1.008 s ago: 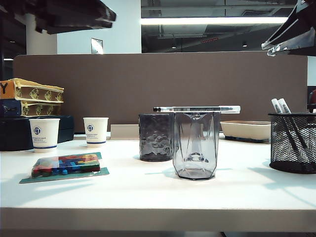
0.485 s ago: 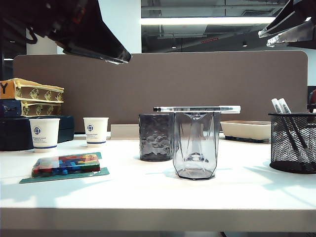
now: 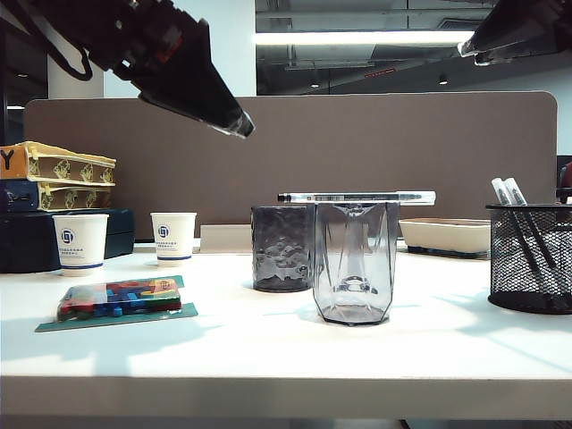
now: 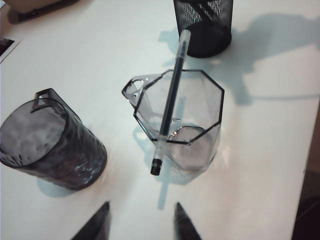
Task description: Pick up one pen and put it in the pen container.
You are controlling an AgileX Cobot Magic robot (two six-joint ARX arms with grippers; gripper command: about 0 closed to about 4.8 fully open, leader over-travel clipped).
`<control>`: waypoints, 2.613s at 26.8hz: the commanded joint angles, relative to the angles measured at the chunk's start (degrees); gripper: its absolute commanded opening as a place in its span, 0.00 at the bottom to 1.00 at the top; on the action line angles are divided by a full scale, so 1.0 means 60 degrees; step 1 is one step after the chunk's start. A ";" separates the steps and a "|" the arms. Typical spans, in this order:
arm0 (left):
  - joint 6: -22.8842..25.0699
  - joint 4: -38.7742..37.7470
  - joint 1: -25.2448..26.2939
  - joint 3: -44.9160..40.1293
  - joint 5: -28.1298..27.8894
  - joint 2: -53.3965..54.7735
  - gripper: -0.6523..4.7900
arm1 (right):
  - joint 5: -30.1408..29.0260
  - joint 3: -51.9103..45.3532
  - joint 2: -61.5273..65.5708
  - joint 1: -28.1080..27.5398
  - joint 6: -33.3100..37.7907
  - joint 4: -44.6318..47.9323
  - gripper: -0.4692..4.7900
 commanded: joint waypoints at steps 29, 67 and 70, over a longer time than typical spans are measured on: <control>0.0812 -0.0528 -0.0874 0.1308 -0.2091 0.2065 0.54 | 0.0637 0.1005 0.0372 0.0109 -0.1650 -0.1220 0.30; 0.1603 -0.1071 -0.1581 0.2146 -0.3421 0.3093 0.54 | 0.1344 0.1013 0.0368 0.0124 -0.2106 -0.1508 0.30; 0.1606 -0.0954 -0.1581 0.2146 -0.3428 0.3093 0.54 | 0.1344 0.1013 0.0368 0.0124 -0.2106 -0.1515 0.30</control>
